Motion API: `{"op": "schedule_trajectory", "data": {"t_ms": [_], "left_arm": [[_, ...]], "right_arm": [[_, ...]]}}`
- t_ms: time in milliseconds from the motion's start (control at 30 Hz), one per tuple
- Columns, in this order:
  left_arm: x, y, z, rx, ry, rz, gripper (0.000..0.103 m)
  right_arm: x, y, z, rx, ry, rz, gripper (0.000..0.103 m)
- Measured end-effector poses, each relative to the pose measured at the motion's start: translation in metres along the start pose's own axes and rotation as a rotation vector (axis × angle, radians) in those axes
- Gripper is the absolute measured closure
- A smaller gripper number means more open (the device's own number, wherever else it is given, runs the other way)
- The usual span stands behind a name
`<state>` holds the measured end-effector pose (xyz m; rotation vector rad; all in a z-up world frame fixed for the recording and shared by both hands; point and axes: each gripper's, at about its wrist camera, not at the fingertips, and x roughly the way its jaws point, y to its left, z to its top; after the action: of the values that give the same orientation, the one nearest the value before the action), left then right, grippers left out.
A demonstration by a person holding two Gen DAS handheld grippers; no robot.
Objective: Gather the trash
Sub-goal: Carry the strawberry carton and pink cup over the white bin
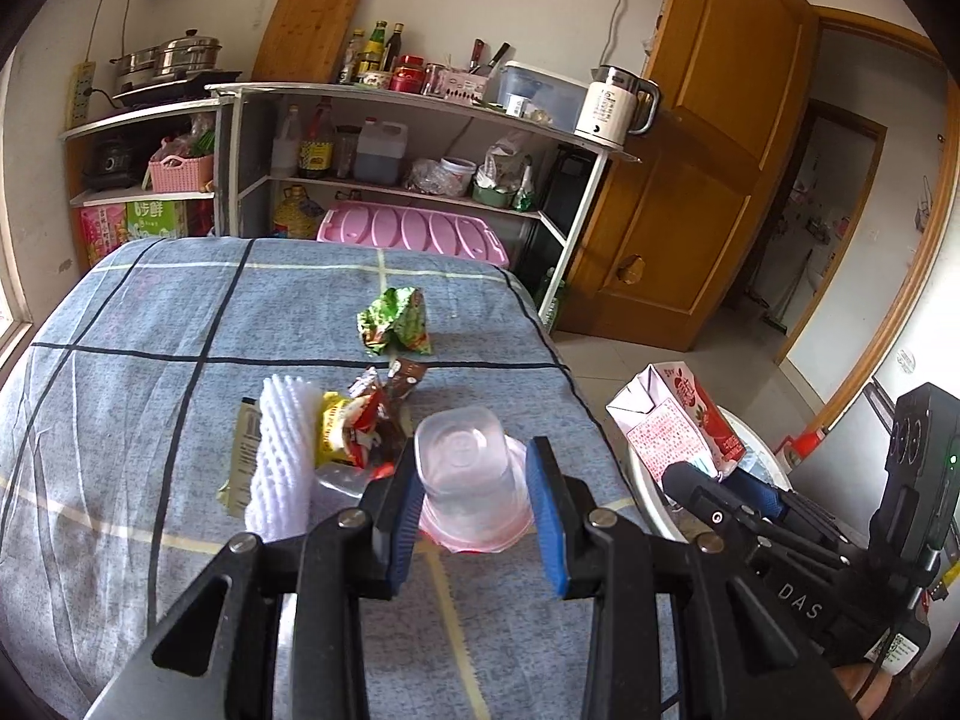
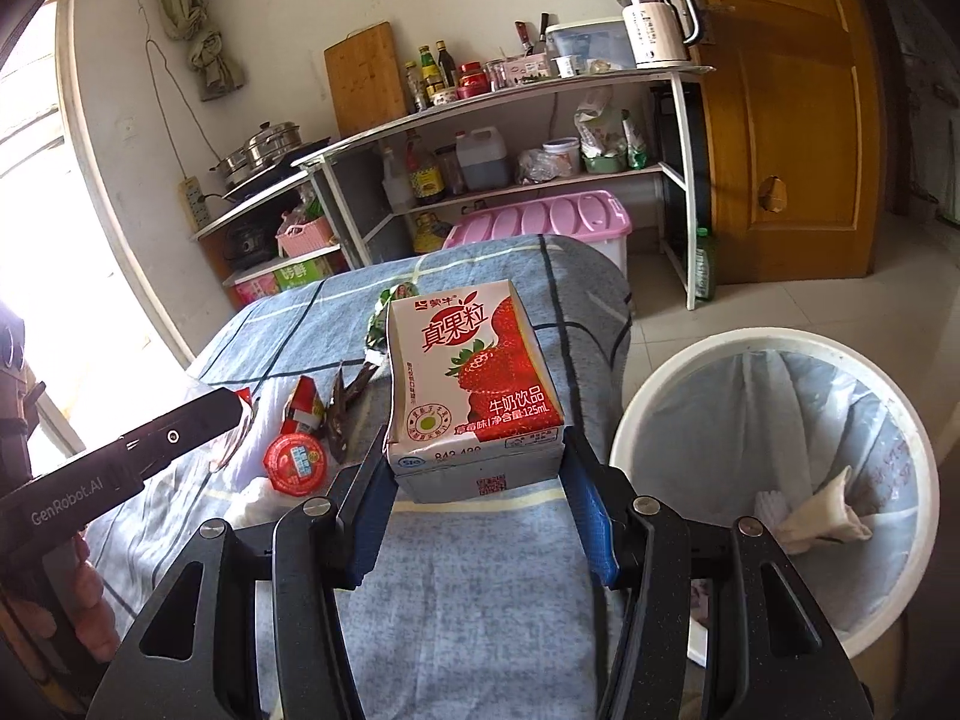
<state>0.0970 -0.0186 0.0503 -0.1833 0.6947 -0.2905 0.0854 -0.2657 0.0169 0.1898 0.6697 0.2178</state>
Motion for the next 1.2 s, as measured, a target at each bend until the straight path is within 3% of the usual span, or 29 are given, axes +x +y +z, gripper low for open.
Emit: {"op": "schedule_trajectory", "data": {"t_ms": [600,967,1200], "left_arm": [[0.038,-0.12,-0.012,0.18,0.076,-0.149,0.068],[0.075,-0.172,-0.032,0.243,0.157,-0.193,0.067],[0.088,-0.183,-0.038,0.249,0.192,-0.198,0.067]], "right_arm": [[-0.05,-0.101,-0.01,0.119,-0.034,-0.165,0.049],[-0.041,-0.151,-0.021,0.169,0.051,-0.244,0.049],[-0.031,-0.166,-0.028,0.18,0.092,-0.27,0.049]]}}
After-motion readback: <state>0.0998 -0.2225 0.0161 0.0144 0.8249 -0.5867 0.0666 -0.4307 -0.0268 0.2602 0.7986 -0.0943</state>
